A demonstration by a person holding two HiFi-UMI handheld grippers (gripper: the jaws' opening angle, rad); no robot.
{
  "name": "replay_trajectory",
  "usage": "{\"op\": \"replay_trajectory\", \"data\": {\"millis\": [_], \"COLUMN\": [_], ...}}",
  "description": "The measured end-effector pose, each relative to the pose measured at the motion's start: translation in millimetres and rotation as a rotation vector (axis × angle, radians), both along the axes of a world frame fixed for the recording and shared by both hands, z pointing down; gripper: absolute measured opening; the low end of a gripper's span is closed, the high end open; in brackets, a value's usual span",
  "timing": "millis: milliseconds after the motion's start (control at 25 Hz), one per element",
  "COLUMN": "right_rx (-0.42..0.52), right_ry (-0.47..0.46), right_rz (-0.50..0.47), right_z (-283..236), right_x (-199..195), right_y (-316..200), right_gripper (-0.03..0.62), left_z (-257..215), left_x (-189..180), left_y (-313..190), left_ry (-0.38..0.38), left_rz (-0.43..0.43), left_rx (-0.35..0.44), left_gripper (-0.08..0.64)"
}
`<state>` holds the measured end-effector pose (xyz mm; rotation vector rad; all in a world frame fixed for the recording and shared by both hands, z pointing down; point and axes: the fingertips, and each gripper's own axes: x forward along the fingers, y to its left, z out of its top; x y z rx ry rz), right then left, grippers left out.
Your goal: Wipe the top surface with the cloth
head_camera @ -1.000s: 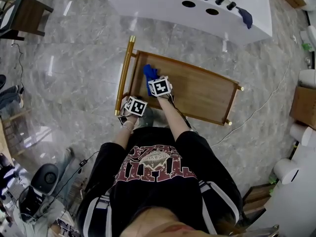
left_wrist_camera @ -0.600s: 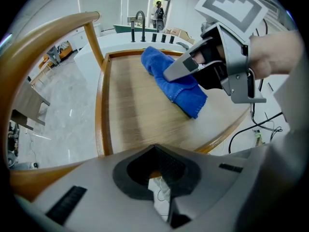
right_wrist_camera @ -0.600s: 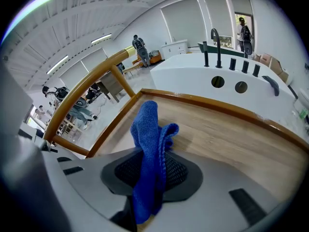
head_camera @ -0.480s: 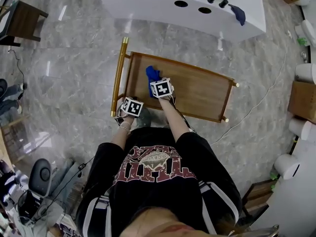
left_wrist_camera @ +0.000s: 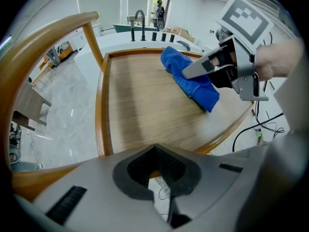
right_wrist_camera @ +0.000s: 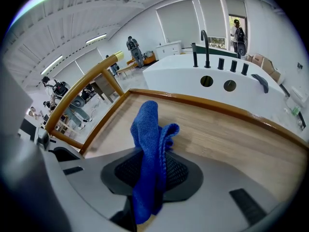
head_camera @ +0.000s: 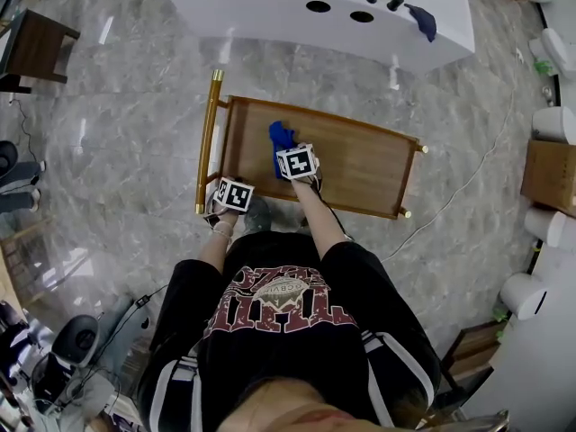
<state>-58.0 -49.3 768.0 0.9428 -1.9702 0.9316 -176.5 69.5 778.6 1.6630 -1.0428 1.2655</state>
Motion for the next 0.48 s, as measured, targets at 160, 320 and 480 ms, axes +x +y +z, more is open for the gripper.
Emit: {"op": "replay_trajectory", "data": {"millis": [160,320,480], "right_rx": [-0.001,-0.003,-0.003], "right_ry": [0.009,0.011,0.023], "right_rz": [0.021,0.032,0.042], "right_z": [1,1,1], "right_x": [13,27,40], "right_y": [2,2,5], "right_gripper": [0.104,0.104,0.104], "left_z": [1,0,0], "left_x": [0,1,2], "left_y": [0,-1,1], "left_ry": [-0.005,-0.020,-0.031], "left_rz": [0.012,0.018,0.014], "left_rx": [-0.014,-0.011,-0.012], "left_gripper": [0.049,0.049,0.049]}}
